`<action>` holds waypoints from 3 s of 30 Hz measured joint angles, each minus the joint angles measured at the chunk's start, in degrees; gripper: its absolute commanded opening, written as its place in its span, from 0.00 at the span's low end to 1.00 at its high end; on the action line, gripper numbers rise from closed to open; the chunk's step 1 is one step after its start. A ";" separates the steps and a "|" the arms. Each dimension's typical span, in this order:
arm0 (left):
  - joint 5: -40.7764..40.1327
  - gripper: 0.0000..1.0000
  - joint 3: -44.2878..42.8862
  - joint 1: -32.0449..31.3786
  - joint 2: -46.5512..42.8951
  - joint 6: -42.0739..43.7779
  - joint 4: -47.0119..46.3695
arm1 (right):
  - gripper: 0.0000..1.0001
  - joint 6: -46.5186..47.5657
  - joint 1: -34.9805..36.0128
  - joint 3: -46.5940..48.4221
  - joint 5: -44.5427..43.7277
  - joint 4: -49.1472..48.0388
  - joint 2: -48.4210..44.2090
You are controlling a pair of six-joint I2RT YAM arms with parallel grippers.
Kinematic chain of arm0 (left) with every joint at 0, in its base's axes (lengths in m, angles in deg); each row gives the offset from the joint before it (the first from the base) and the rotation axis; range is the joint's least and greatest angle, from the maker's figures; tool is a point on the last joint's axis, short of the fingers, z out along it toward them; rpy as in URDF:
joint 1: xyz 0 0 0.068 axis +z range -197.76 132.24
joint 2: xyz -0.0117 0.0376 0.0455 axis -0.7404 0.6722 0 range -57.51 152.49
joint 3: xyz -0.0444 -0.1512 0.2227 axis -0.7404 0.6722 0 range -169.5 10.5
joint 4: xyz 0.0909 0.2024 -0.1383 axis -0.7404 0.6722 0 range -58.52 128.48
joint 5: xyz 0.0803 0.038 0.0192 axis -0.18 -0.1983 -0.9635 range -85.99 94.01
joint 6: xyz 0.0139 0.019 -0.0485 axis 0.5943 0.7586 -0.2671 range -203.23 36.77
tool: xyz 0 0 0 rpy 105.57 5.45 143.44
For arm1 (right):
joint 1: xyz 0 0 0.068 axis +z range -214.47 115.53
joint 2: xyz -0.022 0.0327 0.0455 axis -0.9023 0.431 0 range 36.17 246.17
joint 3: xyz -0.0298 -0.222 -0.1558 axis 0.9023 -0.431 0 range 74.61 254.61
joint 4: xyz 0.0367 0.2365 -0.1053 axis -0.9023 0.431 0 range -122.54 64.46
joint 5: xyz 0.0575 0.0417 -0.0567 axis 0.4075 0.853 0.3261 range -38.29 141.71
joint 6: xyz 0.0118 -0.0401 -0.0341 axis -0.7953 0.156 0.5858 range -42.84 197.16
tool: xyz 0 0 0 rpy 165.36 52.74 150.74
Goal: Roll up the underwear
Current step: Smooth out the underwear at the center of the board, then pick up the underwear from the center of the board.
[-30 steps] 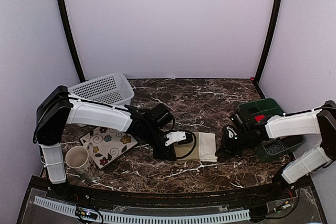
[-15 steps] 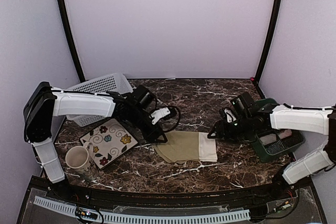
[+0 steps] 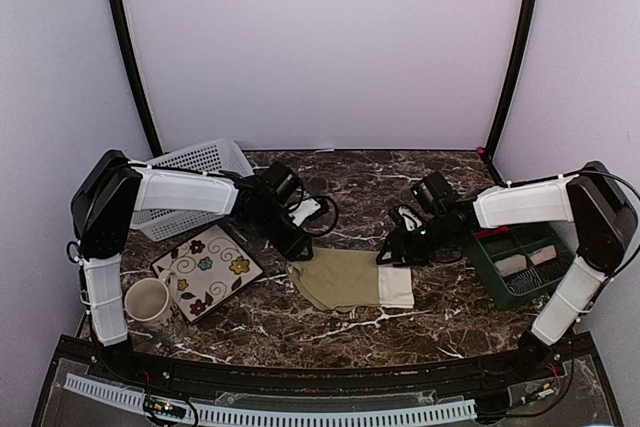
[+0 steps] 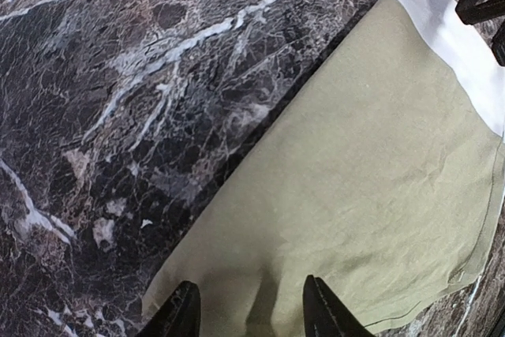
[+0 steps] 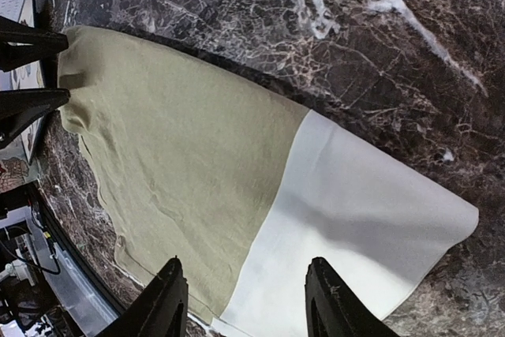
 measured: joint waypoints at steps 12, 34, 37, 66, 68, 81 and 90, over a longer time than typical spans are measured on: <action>-2.21 0.43 4.22 0.39 -0.68 -0.22 1.86 | 0.46 2.67 0.02 -1.60 0.33 0.26 1.90; 2.14 0.51 14.19 -4.00 -18.21 7.58 -4.81 | 0.44 3.72 0.76 -2.93 3.52 -0.35 -6.47; 3.37 0.50 17.07 -9.94 -20.61 10.10 -9.60 | 0.44 4.31 0.63 -2.99 3.32 0.26 -8.66; -2.93 0.08 25.79 -20.65 -8.61 26.69 -28.26 | 0.36 16.37 0.59 -11.32 -6.95 -0.13 -26.82; -3.21 0.05 25.94 -20.68 -8.61 26.91 -28.35 | 0.37 19.80 1.51 -12.68 -8.22 -0.31 -30.14; 2.08 0.00 25.33 -17.59 -8.61 23.12 -28.06 | 0.27 46.73 10.51 -25.16 -17.68 -2.62 -36.63; 8.74 0.00 22.12 -13.44 -7.41 20.55 -25.70 | 0.30 55.08 13.68 -25.18 -15.02 -2.71 -28.33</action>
